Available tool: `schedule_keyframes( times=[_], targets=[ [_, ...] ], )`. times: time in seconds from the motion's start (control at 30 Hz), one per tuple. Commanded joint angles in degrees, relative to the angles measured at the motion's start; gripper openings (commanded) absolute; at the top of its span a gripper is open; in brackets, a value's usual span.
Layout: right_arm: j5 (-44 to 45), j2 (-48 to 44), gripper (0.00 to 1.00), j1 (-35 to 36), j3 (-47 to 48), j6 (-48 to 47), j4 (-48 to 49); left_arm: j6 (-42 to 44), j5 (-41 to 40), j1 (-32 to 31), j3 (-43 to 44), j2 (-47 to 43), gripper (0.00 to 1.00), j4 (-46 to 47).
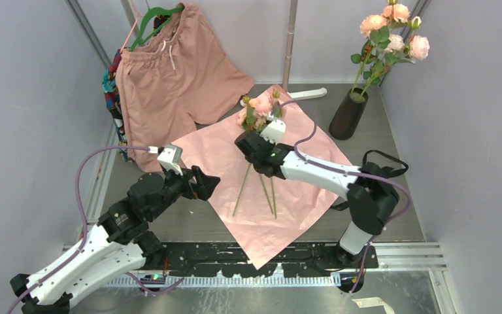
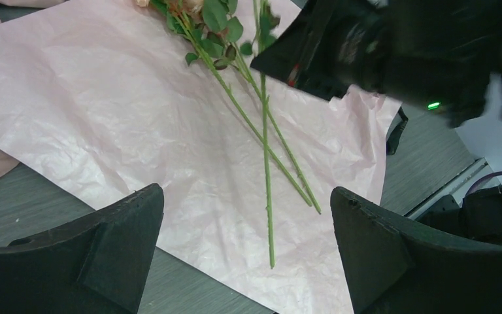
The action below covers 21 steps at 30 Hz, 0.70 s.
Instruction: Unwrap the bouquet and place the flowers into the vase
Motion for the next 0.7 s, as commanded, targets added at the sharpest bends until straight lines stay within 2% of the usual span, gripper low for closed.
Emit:
schedule_keyframes(
  times=[0.0, 0.23, 0.33, 0.4, 0.47, 0.67],
  targets=[
    [5.8, -11.17, 0.01, 0.97, 5.97, -11.66, 3.87, 0.66, -0.52, -0.18, 0.56, 0.21, 0.98, 2.17],
    [11.91, -20.78, 0.01, 0.98, 5.59, -38.11, 14.99, 0.81, -0.65, -0.11, 0.47, 2.11, 0.98, 4.06],
    [13.52, -23.48, 0.01, 0.71, 4.04, -57.11, 27.26, 0.97, -0.86, -0.07, 0.48, 3.33, 0.98, 4.91],
    [12.22, -24.42, 0.01, -0.92, 3.63, -66.26, 33.86, 1.17, -1.02, -0.07, 0.53, 4.51, 0.98, 5.72],
    [8.36, -24.87, 0.01, -5.87, 4.56, -69.28, 36.13, 1.38, -1.28, -0.07, 0.64, 5.64, 0.98, 6.6],
    [-7.74, -22.71, 0.01, -22.39, 9.99, -67.58, 35.33, 1.38, -1.1, -0.07, 1.26, 11.4, 0.98, 10.3]
  ],
)
